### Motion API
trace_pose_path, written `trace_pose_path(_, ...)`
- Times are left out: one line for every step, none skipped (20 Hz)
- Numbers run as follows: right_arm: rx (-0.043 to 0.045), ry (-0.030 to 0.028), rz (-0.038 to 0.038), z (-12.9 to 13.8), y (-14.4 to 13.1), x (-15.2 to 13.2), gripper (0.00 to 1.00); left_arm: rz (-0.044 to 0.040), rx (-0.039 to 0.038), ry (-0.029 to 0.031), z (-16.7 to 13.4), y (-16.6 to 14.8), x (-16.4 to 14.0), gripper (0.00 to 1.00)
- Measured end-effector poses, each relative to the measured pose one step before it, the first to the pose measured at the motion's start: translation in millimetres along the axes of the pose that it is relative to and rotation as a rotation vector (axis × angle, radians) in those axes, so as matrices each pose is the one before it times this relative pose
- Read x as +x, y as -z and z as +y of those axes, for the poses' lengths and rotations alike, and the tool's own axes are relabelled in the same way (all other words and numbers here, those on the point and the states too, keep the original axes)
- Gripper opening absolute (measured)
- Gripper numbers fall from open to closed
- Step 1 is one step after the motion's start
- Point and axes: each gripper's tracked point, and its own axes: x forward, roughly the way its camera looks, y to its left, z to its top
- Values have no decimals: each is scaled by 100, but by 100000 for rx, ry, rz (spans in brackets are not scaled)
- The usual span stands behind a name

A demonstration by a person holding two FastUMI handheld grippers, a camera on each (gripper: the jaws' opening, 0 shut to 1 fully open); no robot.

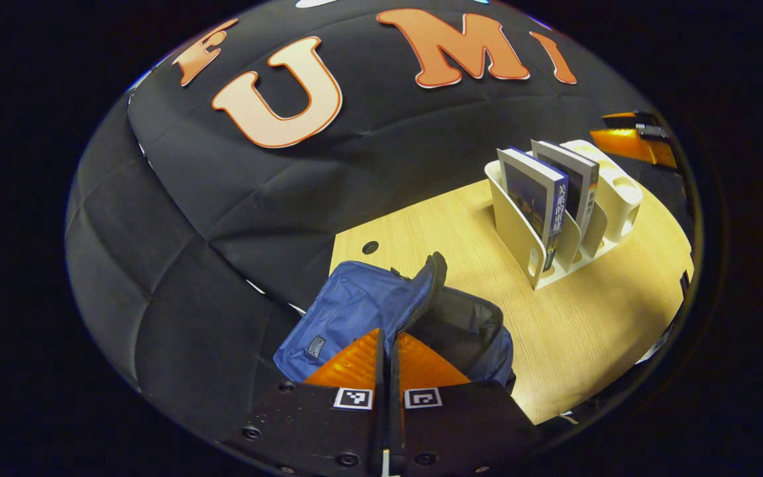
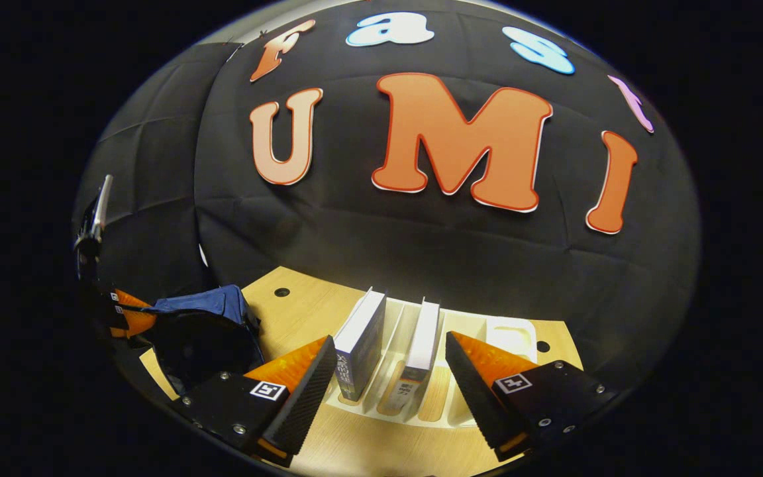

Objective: Open the schoolbag, grab two books from the bookshelf and put them into the schoolbag.

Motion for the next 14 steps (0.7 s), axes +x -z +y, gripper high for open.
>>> trace_pose_path(-699, 273, 2511, 450, -78, 875, 98, -93, -1581, 1209, 666, -367, 99, 3)
trace_pose_path(-135, -816, 2145, 657, 37, 933, 98, -236, -1850, 1476, 636, -368, -106, 4)
trace_pose_path(58, 212, 3291, 517, 91, 937, 98, -608, -2146, 1275, 644, -471, -16, 3)
trace_pose_path(214, -861, 2578, 584, 134, 1103, 98, 102, -2914, 1776, 655, -365, 118, 3)
trace_pose_path(-672, 1341, 3865, 281, 228, 1071, 98, -806, -2907, 1775, 556, -519, 4, 4)
trace_pose_path(-1437, 199, 3041, 311, 124, 824, 99, 732, -3077, 2286, 328, -157, 85, 3)
trace_pose_path(-1608, 1179, 4373, 297, 323, 1069, 98, -624, -1991, 1624, 391, -285, -68, 3)
trace_pose_path(-2034, 407, 3211, 454, 223, 850, 99, 651, -1763, 1405, 714, -391, -120, 3)
trace_pose_path(-2056, -323, 3500, 478, 86, 988, 99, -179, -500, 1265, 423, -384, -11, 3)
trace_pose_path(-742, -380, 3530, 401, 232, 852, 99, 103, -489, 1265, 393, -324, 307, 4)
trace_pose_path(217, -447, 3110, 312, 62, 995, 99, 315, 913, 615, 286, -242, 192, 3)
trace_pose_path(938, 700, 4816, -22, 443, 685, 99, -531, 851, 512, 316, -205, 143, 3)
trace_pose_path(1976, -166, 3787, -9, 180, 602, 99, 43, 596, 798, 146, -258, 418, 3)
trace_pose_path(2507, -191, 3721, 49, 34, 797, 99, -402, -187, 1027, 18, -141, 342, 3)
